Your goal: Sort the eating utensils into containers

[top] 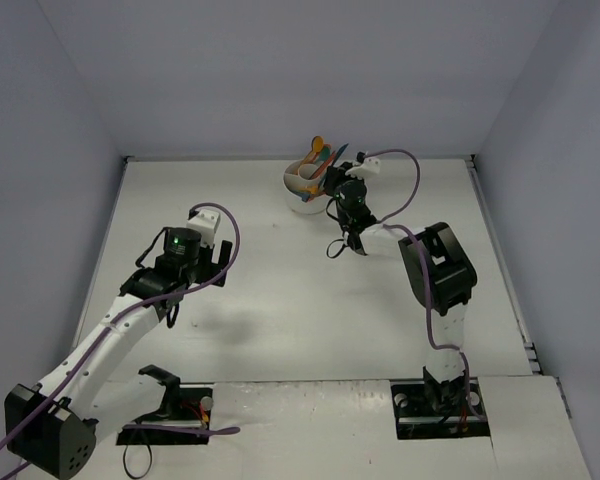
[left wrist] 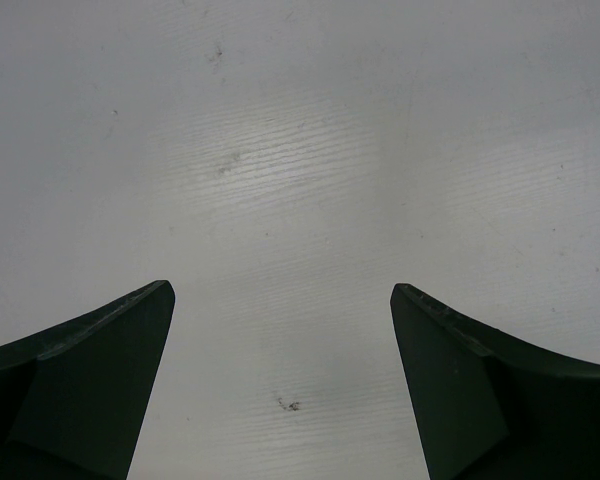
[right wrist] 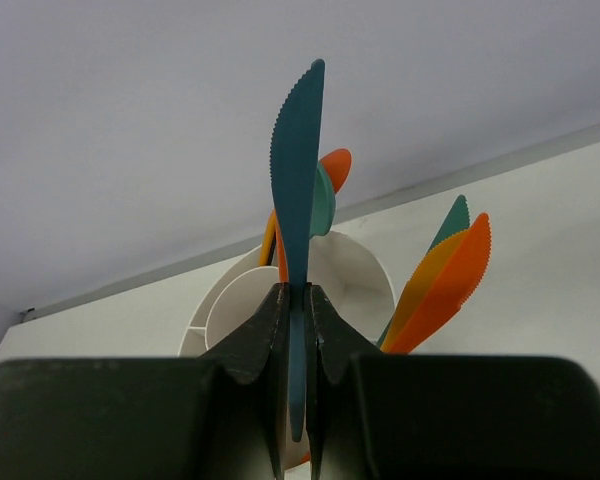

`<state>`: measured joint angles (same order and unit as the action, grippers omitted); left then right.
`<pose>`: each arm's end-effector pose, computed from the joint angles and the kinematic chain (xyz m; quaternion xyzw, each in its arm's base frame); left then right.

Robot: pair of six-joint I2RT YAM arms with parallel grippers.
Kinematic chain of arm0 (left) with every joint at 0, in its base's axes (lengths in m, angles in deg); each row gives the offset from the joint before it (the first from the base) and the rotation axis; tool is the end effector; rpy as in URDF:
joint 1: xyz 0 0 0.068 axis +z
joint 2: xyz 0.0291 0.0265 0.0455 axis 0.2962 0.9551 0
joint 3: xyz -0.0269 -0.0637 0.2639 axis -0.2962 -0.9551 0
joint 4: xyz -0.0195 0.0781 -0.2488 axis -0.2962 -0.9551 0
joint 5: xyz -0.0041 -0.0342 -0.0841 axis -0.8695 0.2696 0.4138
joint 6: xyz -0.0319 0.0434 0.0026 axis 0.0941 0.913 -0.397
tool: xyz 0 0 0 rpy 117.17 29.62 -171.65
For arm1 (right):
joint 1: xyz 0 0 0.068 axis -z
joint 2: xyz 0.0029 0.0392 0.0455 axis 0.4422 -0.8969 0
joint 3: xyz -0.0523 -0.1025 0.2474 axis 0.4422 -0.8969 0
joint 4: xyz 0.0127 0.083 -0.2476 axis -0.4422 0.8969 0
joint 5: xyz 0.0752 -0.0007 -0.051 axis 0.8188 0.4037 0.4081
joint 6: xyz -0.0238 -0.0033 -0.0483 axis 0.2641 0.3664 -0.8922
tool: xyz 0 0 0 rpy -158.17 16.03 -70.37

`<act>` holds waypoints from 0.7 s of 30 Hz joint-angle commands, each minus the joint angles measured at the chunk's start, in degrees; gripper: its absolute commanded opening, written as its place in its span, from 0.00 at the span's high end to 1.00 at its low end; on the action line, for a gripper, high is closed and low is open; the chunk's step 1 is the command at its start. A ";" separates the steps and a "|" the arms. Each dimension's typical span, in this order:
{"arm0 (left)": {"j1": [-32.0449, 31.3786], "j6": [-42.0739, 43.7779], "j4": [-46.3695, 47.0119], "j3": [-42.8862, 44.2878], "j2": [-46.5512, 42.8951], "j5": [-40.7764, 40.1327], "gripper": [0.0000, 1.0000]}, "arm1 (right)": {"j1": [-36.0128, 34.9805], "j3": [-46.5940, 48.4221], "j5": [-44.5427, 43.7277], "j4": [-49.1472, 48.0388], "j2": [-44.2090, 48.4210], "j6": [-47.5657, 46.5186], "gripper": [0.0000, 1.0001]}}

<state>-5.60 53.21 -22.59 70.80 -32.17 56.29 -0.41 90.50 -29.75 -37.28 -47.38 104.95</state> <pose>0.2009 -0.0793 0.2872 0.0958 0.8765 -0.0586 0.4681 0.4055 0.1916 0.2280 0.1238 0.6045 0.2713 0.7387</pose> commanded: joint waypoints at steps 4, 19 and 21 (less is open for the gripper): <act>-0.42 -0.19 2.18 0.45 -0.20 -0.62 0.12 | -0.06 0.01 0.49 -5.31 2.76 0.52 0.83; -0.46 -0.44 2.04 0.45 -1.68 -0.64 0.12 | -0.42 -6.64 -0.40 1.71 15.74 -2.90 0.50; -0.44 -0.69 1.97 0.59 -2.33 -1.27 0.12 | -0.33 -8.60 -0.67 5.97 19.95 -4.48 0.44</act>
<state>-5.67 53.20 -22.60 70.80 -32.37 56.30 -0.48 83.36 -29.05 -32.27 -39.29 103.67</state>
